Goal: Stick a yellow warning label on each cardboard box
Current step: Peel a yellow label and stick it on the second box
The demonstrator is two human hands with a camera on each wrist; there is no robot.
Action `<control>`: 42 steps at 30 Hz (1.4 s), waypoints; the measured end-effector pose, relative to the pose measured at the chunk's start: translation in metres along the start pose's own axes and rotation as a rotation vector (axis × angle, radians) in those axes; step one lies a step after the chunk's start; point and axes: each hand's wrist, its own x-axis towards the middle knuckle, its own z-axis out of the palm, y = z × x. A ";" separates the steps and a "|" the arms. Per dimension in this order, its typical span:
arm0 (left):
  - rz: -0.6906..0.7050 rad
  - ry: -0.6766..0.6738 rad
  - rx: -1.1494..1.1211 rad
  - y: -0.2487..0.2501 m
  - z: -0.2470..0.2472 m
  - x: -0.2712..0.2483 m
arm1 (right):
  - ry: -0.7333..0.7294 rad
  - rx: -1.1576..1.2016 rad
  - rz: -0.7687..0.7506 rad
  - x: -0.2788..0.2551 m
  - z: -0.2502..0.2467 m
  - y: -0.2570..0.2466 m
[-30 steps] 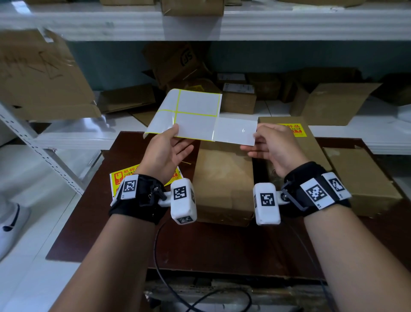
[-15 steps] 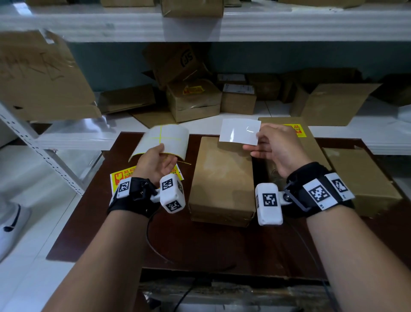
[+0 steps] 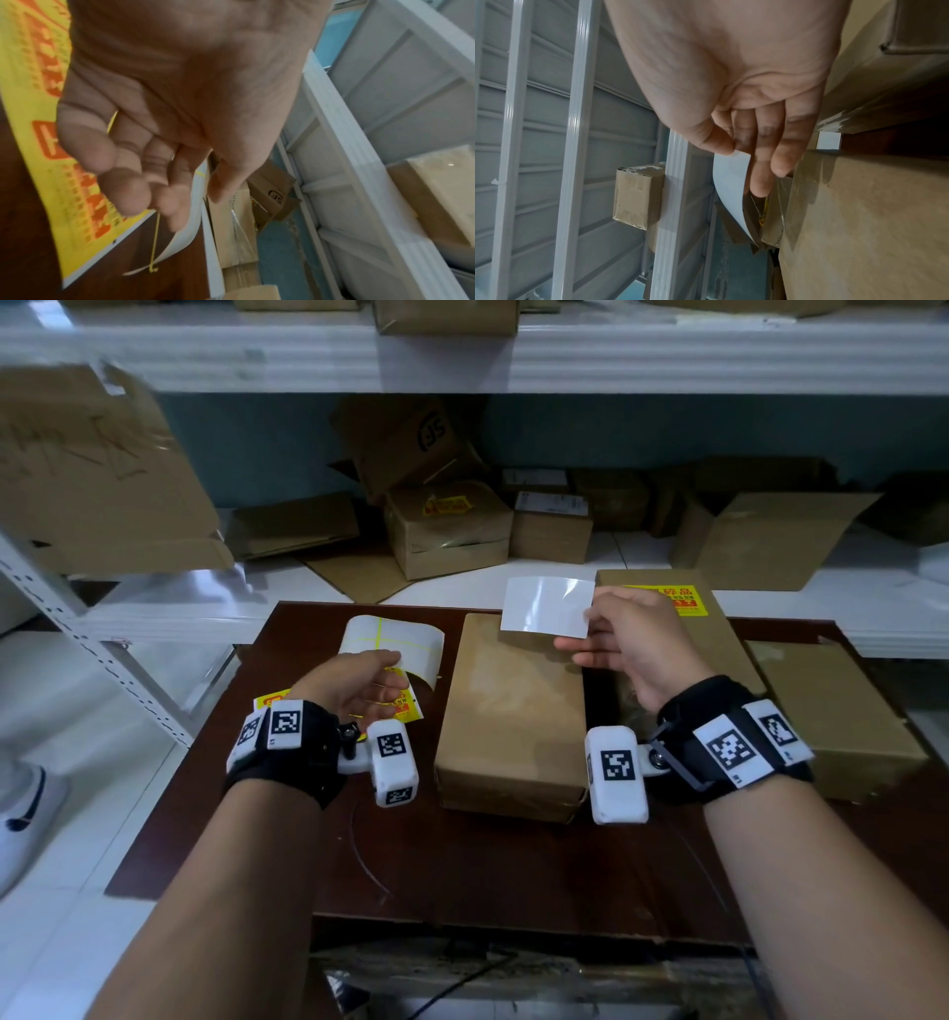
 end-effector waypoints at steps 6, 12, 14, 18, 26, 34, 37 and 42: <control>0.362 -0.066 -0.029 0.031 0.010 -0.045 | 0.001 0.000 -0.011 -0.004 0.003 -0.002; 0.610 -0.353 -0.149 0.051 0.035 -0.084 | -0.002 -0.104 -0.073 -0.009 0.012 -0.007; 0.632 -0.387 -0.115 0.052 0.044 -0.089 | -0.022 -0.160 -0.121 -0.013 0.018 -0.008; 0.627 -0.417 -0.128 0.050 0.052 -0.090 | -0.094 -0.172 -0.197 -0.020 0.027 -0.012; 0.633 -0.356 -0.169 0.050 0.056 -0.088 | -0.218 -0.195 -0.287 -0.022 0.029 -0.010; 0.596 -0.296 -0.236 0.050 0.060 -0.084 | -0.300 -0.213 -0.258 -0.023 0.029 -0.009; 0.556 -0.339 -0.335 0.048 0.058 -0.080 | -0.303 -0.225 -0.232 -0.019 0.029 -0.005; 0.404 -0.409 -0.596 0.050 0.050 -0.076 | -0.149 -0.115 -0.153 -0.010 0.025 0.000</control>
